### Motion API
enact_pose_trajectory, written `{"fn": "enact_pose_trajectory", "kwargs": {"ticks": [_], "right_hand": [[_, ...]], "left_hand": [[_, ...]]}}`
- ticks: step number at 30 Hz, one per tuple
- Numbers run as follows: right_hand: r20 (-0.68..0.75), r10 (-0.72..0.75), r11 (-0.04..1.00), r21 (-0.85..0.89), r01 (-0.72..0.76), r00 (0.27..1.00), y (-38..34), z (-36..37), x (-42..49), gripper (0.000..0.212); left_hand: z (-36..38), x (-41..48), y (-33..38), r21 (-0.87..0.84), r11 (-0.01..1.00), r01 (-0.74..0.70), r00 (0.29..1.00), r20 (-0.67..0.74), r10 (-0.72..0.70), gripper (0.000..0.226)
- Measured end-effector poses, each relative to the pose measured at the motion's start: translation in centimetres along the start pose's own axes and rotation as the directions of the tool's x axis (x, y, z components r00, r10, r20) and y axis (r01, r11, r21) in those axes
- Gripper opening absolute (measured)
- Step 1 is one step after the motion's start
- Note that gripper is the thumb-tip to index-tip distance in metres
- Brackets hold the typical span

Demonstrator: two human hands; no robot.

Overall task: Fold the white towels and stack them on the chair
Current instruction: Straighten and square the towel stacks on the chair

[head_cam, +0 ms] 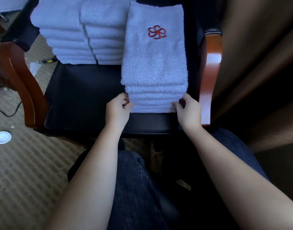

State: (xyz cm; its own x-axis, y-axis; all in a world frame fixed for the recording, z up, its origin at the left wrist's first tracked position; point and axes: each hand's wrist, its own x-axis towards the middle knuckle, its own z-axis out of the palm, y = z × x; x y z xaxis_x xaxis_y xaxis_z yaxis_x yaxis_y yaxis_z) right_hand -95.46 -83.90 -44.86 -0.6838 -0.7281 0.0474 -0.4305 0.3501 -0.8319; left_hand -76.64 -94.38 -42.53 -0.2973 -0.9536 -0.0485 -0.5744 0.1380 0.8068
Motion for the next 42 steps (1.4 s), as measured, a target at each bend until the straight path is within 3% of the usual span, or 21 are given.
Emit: {"fn": "enact_pose_trajectory", "kwargs": {"ticks": [3, 6, 8, 11, 17, 23, 31, 34, 38, 42], "right_hand": [[0.004, 0.005, 0.999, -0.047, -0.004, 1.000, -0.3, 0.3, 0.2, 0.038], [0.010, -0.003, 1.000, -0.019, 0.004, 1.000, -0.2, 0.2, 0.6, 0.019], [0.000, 0.022, 0.998, 0.067, -0.022, 1.000, 0.0, 0.0, 0.3, 0.018], [0.026, 0.119, 0.981, 0.151, -0.122, 0.993, 0.1, 0.1, -0.4, 0.022], [0.100, 0.302, 0.844, 0.435, -0.315, 0.948, -0.3, 0.5, -0.6, 0.020], [0.087, 0.306, 0.825, 0.473, -0.309, 0.948, 0.0, 0.9, -0.4, 0.019], [0.087, 0.274, 0.877, 0.385, -0.286, 0.958, 0.2, 1.1, -0.8, 0.015], [-0.042, 0.183, 0.949, 0.269, -0.165, 0.982, -0.4, 0.3, -1.2, 0.015], [-0.197, 0.002, 0.930, 0.360, 0.071, 0.981, -2.2, -0.9, -1.9, 0.017], [-0.187, -0.069, 0.896, 0.420, 0.143, 0.980, -2.9, -1.3, -2.0, 0.014]], "left_hand": [[0.5, 0.3, -0.2, -0.019, 0.999, 0.040, 0.999, -0.025, -0.041, 0.008], [0.6, 0.2, -0.3, -0.030, 0.999, 0.025, 1.000, -0.016, -0.026, 0.006], [0.3, 0.2, -0.3, -0.051, 0.999, 0.018, 1.000, -0.010, -0.018, 0.004], [-0.1, 0.0, -0.6, -0.109, 0.987, 0.117, 0.993, 0.017, -0.116, 0.022], [0.0, -0.1, -0.3, -0.318, 0.903, 0.289, 0.957, 0.115, -0.266, 0.009], [0.0, 0.5, -0.3, -0.380, 0.847, 0.372, 0.927, 0.192, -0.322, 0.019], [0.0, 0.2, -0.3, -0.246, 0.927, 0.282, 0.957, 0.147, -0.252, 0.009], [-0.3, 0.0, 0.1, -0.069, 0.989, 0.134, 0.991, 0.005, -0.134, 0.015], [-1.1, -0.8, 1.2, -0.130, 0.990, -0.060, 0.993, -0.113, 0.046, 0.022], [-0.9, -1.3, 1.9, -0.165, 0.983, -0.082, 0.992, -0.112, 0.064, 0.018]]}}
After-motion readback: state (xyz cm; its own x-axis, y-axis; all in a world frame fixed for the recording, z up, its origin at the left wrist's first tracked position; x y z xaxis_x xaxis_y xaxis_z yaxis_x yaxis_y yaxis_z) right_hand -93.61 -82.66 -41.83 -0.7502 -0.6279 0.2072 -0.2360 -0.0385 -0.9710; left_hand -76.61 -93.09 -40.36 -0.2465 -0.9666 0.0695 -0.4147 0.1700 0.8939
